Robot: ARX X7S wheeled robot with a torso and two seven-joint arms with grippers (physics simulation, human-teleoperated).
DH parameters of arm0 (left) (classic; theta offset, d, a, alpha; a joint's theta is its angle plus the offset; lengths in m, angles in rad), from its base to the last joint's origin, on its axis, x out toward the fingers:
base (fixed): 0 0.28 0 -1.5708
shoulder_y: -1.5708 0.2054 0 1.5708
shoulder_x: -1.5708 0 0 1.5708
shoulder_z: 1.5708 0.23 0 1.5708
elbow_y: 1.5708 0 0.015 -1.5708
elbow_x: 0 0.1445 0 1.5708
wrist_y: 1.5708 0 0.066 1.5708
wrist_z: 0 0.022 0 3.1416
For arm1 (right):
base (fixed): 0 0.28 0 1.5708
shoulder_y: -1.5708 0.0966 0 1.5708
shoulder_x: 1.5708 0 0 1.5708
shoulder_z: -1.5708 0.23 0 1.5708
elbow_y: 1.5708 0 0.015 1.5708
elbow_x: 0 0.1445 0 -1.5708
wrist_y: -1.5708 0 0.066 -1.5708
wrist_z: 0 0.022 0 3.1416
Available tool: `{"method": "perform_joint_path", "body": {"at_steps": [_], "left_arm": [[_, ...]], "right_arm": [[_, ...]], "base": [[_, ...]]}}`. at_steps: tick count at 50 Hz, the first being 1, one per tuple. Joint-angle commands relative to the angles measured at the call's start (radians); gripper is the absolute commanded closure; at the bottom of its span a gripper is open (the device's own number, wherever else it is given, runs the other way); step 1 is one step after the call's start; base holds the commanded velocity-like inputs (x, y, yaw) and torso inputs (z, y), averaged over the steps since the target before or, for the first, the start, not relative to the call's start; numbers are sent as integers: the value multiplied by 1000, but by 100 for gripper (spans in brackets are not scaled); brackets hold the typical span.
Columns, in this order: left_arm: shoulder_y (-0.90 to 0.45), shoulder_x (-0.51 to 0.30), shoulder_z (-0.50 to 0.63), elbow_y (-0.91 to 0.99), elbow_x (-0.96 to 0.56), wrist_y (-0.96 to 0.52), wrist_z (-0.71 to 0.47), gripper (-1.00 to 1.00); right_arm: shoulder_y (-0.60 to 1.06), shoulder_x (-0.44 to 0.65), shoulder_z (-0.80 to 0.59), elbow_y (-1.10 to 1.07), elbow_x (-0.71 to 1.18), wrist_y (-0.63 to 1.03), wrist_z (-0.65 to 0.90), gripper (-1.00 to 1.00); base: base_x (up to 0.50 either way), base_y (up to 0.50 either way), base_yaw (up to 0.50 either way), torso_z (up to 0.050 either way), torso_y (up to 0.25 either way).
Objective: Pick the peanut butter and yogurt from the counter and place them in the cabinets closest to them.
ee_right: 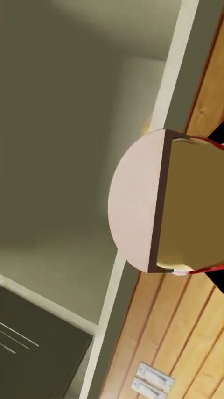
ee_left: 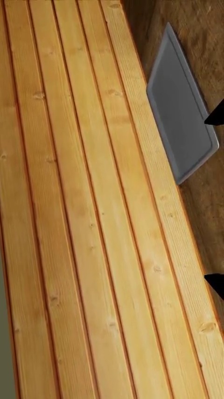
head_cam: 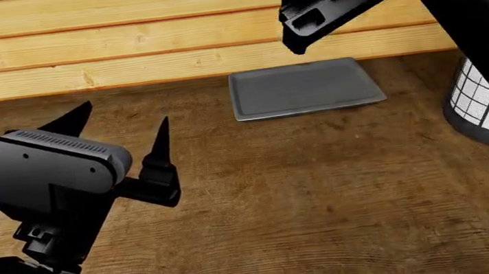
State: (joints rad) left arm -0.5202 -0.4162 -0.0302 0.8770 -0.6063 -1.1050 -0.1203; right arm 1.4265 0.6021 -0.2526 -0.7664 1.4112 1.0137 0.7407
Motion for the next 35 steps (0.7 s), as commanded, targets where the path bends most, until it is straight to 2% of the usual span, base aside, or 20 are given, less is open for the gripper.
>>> {"method": "perform_joint_path", "body": {"at_steps": [1, 19, 31, 35], "left_arm": [[0, -4, 7, -5, -2, 7, -4, -100], [-12, -1, 15, -4, -16, -2, -20, -100], [-13, -3, 17, 0, -25, -5, -29, -100], [5, -9, 38, 7, -16, 7, -30, -100]], "right_arm": [[141, -92, -69, 95, -110, 31, -4, 100], [245, -187, -130, 284, -335, -48, -30, 100], [246, -198, -143, 306, -352, -55, -25, 100], [301, -217, -188, 400, -416, -89, -109, 100]], "base": [[0, 0, 0, 0, 0], [0, 0, 0, 0, 0], [0, 0, 0, 0, 0], [0, 0, 0, 0, 0]]}}
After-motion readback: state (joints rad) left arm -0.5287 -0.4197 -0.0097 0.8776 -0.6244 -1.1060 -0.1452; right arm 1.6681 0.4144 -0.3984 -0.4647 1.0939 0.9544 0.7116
